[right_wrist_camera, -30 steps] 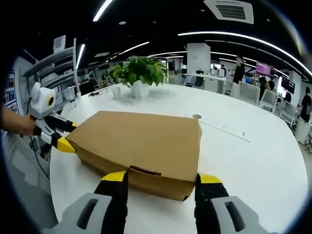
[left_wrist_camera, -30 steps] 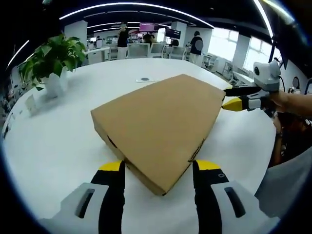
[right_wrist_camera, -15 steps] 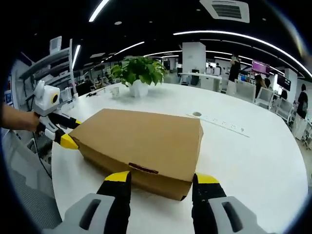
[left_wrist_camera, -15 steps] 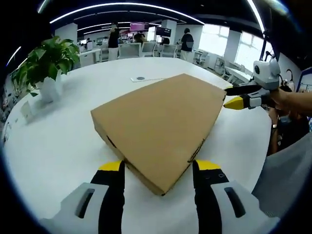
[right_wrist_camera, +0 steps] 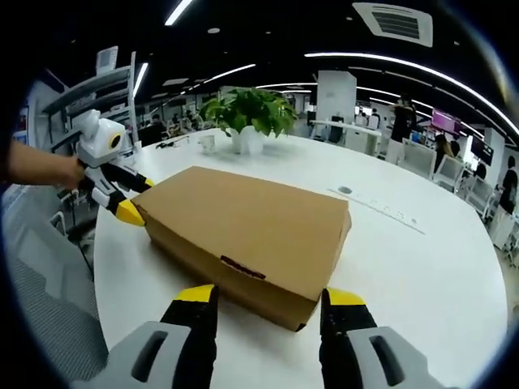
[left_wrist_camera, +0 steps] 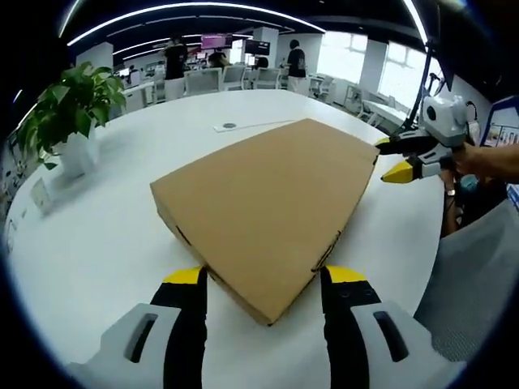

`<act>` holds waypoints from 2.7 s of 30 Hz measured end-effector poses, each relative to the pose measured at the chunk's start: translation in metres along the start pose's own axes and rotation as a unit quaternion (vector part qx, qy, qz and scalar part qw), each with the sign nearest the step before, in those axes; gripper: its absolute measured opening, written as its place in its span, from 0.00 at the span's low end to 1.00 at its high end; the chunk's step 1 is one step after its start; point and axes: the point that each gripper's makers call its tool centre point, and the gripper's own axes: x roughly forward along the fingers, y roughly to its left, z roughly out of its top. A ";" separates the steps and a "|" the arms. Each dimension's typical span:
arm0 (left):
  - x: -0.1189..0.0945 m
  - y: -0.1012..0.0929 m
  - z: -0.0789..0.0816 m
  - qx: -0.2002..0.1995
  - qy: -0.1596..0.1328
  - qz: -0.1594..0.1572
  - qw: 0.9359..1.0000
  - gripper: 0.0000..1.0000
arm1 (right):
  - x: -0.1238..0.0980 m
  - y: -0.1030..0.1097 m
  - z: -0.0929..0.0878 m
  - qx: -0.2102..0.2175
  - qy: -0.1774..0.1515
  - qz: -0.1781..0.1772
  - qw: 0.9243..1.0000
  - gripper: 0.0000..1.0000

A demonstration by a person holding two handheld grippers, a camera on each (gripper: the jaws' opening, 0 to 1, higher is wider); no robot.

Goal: Operate the shoe box by opening the lid, removing the specified soft item, and placing it in the target area until the item is outside and the box remains undamaged.

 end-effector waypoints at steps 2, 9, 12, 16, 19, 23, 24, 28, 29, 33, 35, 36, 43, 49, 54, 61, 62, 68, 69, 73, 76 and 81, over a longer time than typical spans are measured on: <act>-0.002 0.000 -0.002 0.002 0.001 -0.003 1.000 0.57 | 0.000 0.004 -0.001 -0.004 0.001 0.002 1.000 0.46; -0.011 0.012 -0.009 0.017 0.006 -0.018 1.000 0.57 | -0.003 0.020 -0.002 -0.007 0.005 0.012 1.000 0.44; -0.014 0.016 -0.012 0.024 0.011 -0.023 0.999 0.57 | -0.005 0.030 -0.004 -0.012 0.005 0.016 1.000 0.44; -0.017 0.019 -0.014 0.034 0.016 -0.028 0.999 0.57 | -0.007 0.039 -0.005 -0.017 0.006 0.021 1.000 0.43; -0.021 0.018 -0.016 0.042 0.020 -0.032 0.998 0.58 | -0.009 0.046 -0.006 -0.020 0.006 0.022 1.000 0.42; -0.025 0.018 -0.018 0.058 0.028 -0.037 0.997 0.58 | -0.013 0.055 -0.007 -0.014 0.005 0.027 1.000 0.40; -0.026 0.019 -0.018 0.061 0.030 -0.040 0.997 0.58 | -0.014 0.057 -0.007 -0.012 0.005 0.028 1.000 0.40; -0.031 0.020 -0.020 0.070 0.037 -0.048 0.996 0.58 | -0.017 0.067 -0.009 -0.016 0.005 0.033 0.999 0.40; -0.031 0.020 -0.021 0.071 0.037 -0.049 0.996 0.58 | -0.017 0.067 -0.009 -0.016 0.005 0.034 0.999 0.39; -0.036 0.022 -0.024 0.077 0.041 -0.054 0.995 0.57 | -0.019 0.077 -0.009 -0.012 0.005 0.039 0.999 0.39; -0.039 0.024 -0.026 0.079 0.042 -0.057 0.994 0.57 | -0.021 0.082 -0.010 -0.011 0.005 0.045 0.999 0.39; -0.041 0.025 -0.027 0.082 0.042 -0.059 0.994 0.57 | -0.022 0.088 -0.010 -0.012 0.006 0.051 0.999 0.39; -0.049 0.029 -0.034 0.088 0.045 -0.067 0.993 0.57 | -0.024 0.100 -0.012 -0.017 0.008 0.066 0.998 0.37; -0.051 0.031 -0.036 0.090 0.044 -0.066 0.993 0.57 | -0.026 0.104 -0.014 -0.025 0.006 0.074 0.997 0.36; -0.052 0.032 -0.039 0.092 0.046 -0.053 0.993 0.55 | -0.026 0.098 -0.016 -0.041 -0.004 0.074 0.996 0.28; -0.057 0.036 -0.050 0.086 0.049 -0.038 0.994 0.44 | -0.025 0.097 -0.016 -0.044 -0.012 0.071 0.996 0.25; -0.058 0.036 -0.052 0.082 0.046 -0.034 0.995 0.42 | -0.026 0.097 -0.016 -0.045 -0.013 0.071 0.996 0.25; -0.062 0.035 -0.052 0.048 0.022 -0.027 0.998 0.39 | -0.025 0.098 -0.016 -0.044 -0.013 0.073 0.996 0.27; -0.062 0.035 -0.052 0.046 0.024 -0.027 0.998 0.38 | -0.026 0.098 -0.016 -0.042 -0.012 0.074 0.996 0.28; -0.065 0.033 -0.051 0.046 0.030 -0.029 0.998 0.38 | -0.026 0.100 -0.015 -0.044 -0.007 0.077 0.996 0.29; -0.068 0.031 -0.050 0.049 0.029 -0.029 0.998 0.39 | -0.028 0.101 -0.013 -0.039 -0.008 0.078 0.996 0.30; -0.072 0.027 -0.046 0.049 0.019 -0.021 0.998 0.41 | -0.032 0.103 -0.006 -0.028 -0.014 0.081 0.996 0.34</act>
